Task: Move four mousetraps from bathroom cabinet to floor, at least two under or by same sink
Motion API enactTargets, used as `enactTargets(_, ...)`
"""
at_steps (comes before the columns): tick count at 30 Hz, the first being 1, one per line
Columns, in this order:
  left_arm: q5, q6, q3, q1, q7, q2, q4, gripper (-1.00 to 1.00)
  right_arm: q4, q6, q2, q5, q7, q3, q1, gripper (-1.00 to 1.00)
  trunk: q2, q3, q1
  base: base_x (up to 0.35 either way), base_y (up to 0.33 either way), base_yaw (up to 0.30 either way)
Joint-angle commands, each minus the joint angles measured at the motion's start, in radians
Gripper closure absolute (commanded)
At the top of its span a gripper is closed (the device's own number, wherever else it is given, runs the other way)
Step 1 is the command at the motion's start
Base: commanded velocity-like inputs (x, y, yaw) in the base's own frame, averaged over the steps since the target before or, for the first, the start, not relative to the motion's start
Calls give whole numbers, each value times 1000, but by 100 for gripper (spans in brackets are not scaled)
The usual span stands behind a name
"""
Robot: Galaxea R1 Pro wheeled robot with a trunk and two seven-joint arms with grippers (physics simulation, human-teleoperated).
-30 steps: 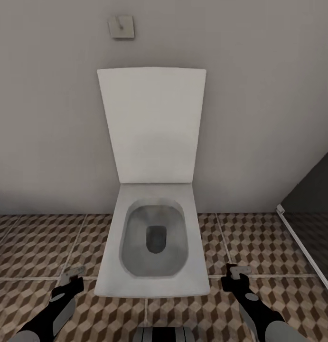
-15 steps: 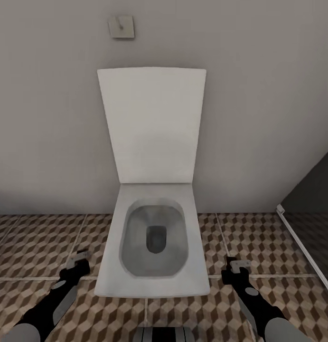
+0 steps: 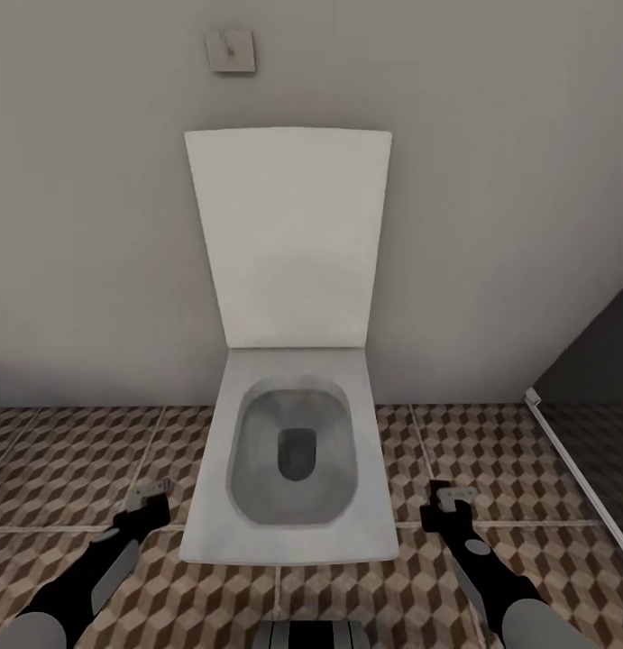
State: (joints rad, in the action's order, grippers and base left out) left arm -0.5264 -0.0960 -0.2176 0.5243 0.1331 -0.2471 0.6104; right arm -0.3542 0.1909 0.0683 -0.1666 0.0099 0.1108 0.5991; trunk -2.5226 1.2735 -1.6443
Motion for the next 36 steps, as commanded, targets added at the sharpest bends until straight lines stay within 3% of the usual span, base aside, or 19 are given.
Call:
enactTargets(1, -9, -2, -8, 0, 9, -2, 3, 100, 1, 4, -1, -8, 4, 8, 1, 100, 0, 1, 0, 0, 0, 0)
enactTargets(36, -7, 2, -7, 0, 7, 0, 28, 100, -2, 4, -1, -9, 4, 6, 1, 100, 0, 1, 0, 3, 20, 0)
